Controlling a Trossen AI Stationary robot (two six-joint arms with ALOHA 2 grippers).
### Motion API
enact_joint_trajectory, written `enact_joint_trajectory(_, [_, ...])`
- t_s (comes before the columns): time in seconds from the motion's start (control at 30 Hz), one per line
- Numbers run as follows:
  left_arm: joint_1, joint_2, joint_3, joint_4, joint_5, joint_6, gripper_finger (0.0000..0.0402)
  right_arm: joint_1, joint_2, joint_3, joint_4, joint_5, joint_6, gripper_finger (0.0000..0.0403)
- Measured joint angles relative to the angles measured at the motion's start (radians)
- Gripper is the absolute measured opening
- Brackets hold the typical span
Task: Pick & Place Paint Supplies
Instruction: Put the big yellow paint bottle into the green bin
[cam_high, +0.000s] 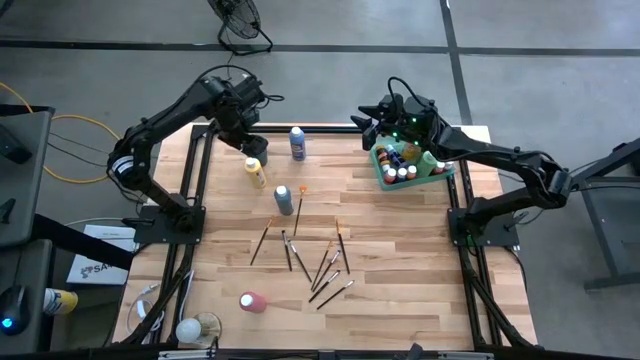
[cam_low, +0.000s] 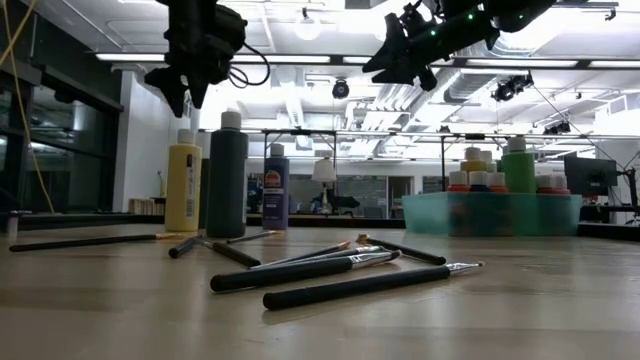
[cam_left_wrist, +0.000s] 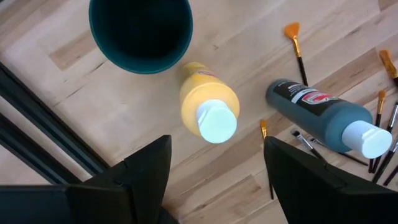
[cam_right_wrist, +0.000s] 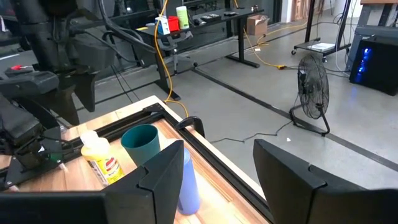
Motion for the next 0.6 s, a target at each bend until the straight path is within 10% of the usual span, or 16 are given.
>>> enact_joint_trajectory(0.6, [-0.077, 0.0, -0.181, 0.123, -0.101, -0.071, 0.0251, -0.001, 0.0, 0.0, -0.002, -0.024, -0.026, 0.0188])
